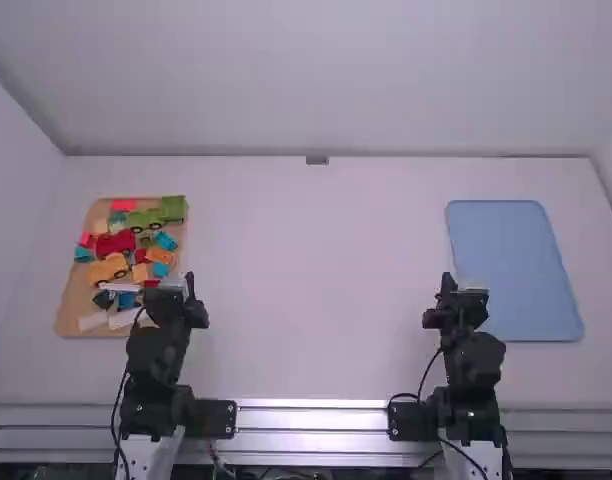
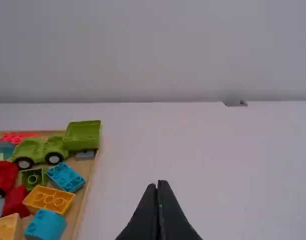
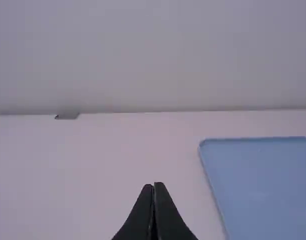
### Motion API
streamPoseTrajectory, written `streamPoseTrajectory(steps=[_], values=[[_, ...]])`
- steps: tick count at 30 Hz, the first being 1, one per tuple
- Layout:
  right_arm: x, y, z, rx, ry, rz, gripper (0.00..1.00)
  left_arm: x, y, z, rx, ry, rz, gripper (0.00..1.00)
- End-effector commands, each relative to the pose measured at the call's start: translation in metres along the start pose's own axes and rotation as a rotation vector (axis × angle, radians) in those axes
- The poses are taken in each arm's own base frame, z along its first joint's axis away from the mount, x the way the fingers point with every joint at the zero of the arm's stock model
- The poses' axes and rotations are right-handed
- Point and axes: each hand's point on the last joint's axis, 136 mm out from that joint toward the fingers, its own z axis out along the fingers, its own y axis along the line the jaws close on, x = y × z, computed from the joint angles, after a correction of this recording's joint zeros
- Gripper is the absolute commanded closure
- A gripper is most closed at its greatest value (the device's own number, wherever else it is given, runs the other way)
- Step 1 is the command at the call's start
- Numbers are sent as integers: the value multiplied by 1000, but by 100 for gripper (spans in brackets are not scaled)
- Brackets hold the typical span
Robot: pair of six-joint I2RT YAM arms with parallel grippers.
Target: Assemble lego blocks to make yellow taxi
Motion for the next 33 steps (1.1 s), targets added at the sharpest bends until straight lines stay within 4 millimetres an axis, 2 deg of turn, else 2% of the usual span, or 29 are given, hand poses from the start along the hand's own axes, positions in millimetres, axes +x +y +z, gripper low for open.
streamPoseTrajectory(steps=[1, 7, 15, 22, 25, 27, 33], values=[[0, 0, 0, 0, -1, -2, 100, 0, 0, 0, 0, 0, 0, 100], [-3, 2, 0, -13, 2, -8, 98, -2, 0, 0, -3, 1, -1, 98], [-20, 12, 0, -70, 31, -36, 92, -13, 2, -1, -14, 15, -5, 92], [-48, 30, 3, -172, 74, -89, 83, -30, 5, -1, -31, 25, -7, 83], [-68, 43, 10, -241, 92, -119, 77, -42, 12, 1, -71, 35, -56, 77], [-74, 47, 12, -266, 99, -132, 75, -45, 14, 1, -83, 45, -65, 75], [-109, 69, 31, -389, 118, -190, 63, -68, 25, 5, -146, 106, -114, 63]])
